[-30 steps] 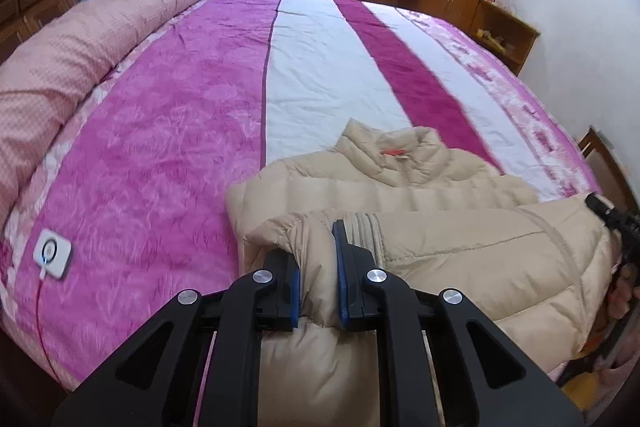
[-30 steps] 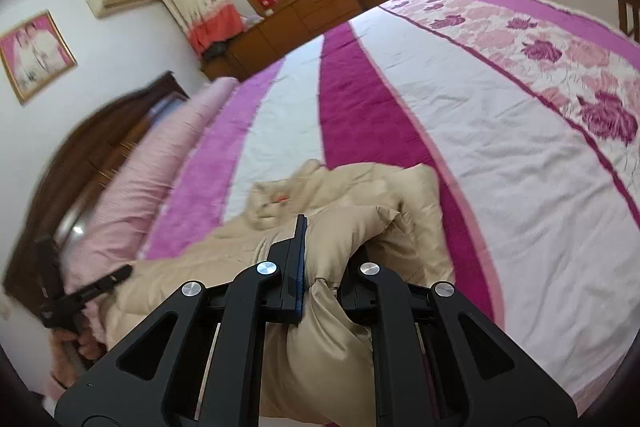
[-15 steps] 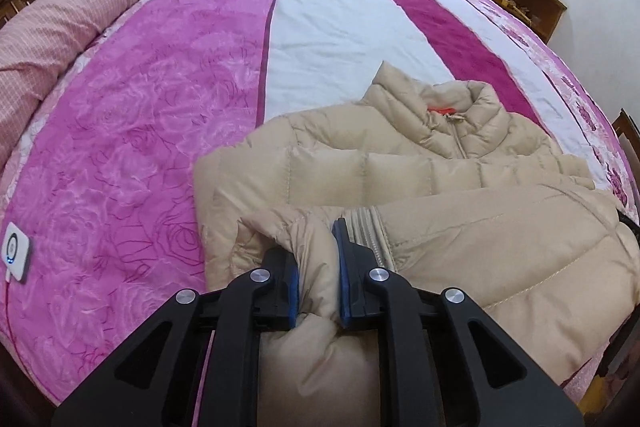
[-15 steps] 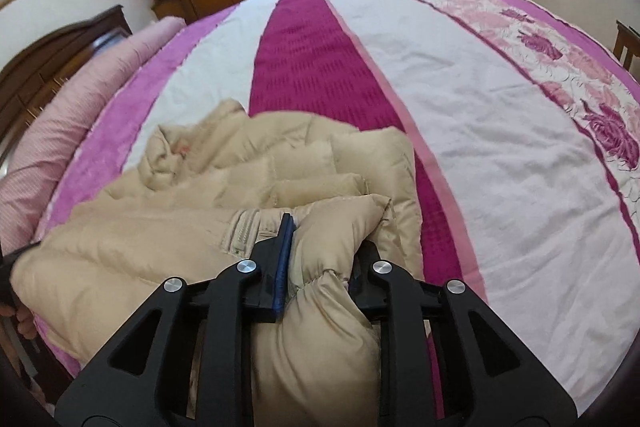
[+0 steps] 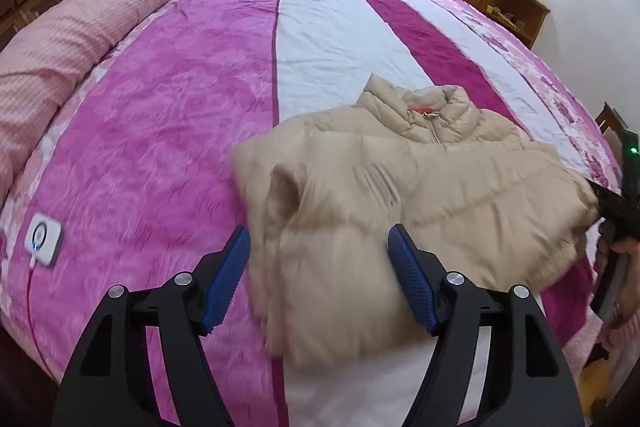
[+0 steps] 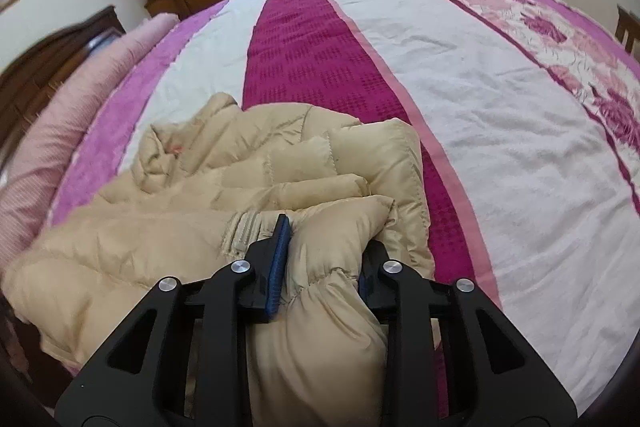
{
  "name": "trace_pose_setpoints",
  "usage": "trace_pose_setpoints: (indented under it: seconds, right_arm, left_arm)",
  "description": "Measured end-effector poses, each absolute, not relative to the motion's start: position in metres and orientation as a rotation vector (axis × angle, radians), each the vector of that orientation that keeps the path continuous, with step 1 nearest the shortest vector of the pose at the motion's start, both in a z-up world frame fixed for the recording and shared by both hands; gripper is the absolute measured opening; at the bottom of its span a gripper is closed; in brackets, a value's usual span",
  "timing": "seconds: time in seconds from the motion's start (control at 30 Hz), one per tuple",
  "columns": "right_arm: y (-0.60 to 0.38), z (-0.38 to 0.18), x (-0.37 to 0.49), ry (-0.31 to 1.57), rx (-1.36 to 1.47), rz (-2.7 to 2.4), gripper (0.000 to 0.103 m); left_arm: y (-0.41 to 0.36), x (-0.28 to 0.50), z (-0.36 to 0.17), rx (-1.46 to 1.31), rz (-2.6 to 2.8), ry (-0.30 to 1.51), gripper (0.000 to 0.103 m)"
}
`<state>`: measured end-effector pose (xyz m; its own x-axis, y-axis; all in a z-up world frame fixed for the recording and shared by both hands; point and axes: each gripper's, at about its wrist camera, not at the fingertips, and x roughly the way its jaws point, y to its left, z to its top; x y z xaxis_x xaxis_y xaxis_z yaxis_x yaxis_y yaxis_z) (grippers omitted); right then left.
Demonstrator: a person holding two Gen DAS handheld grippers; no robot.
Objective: Fold large clothes
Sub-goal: 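Open both tools and release the folded jacket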
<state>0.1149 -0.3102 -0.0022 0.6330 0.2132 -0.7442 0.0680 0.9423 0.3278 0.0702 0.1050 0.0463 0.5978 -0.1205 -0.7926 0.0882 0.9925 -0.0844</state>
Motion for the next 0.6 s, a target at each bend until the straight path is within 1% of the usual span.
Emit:
trace_pose_setpoints:
  seconds: [0.1, 0.17, 0.23, 0.27, 0.3, 0.47, 0.6]
  right_arm:
    - [-0.317, 0.008, 0.112, 0.884, 0.386, 0.110, 0.035]
    - [-0.320, 0.017, 0.108, 0.880, 0.390, 0.134, 0.039]
    - [-0.324, 0.026, 0.103, 0.876, 0.411, 0.178, 0.053]
    - [-0.326, 0.031, 0.100, 0.874, 0.423, 0.203, 0.067]
    - [-0.328, 0.037, 0.095, 0.867, 0.427, 0.223, 0.074]
    - [-0.335, 0.058, 0.065, 0.841, 0.380, 0.248, 0.075]
    - [-0.336, 0.057, 0.041, 0.851, 0.339, 0.229, 0.075]
  left_arm:
    - [0.115, 0.050, 0.053, -0.065, -0.124, 0.904, 0.071]
    - [0.119, 0.040, 0.056, -0.082, -0.129, 0.896, 0.072]
    - [0.122, 0.032, 0.057, -0.103, -0.141, 0.896, 0.073]
    - [0.123, 0.027, 0.056, -0.111, -0.149, 0.895, 0.074]
    - [0.123, 0.024, 0.055, -0.114, -0.154, 0.897, 0.075]
    - [0.119, 0.019, 0.042, -0.102, -0.155, 0.911, 0.075]
    - [0.117, 0.022, 0.033, -0.123, -0.156, 0.919, 0.075]
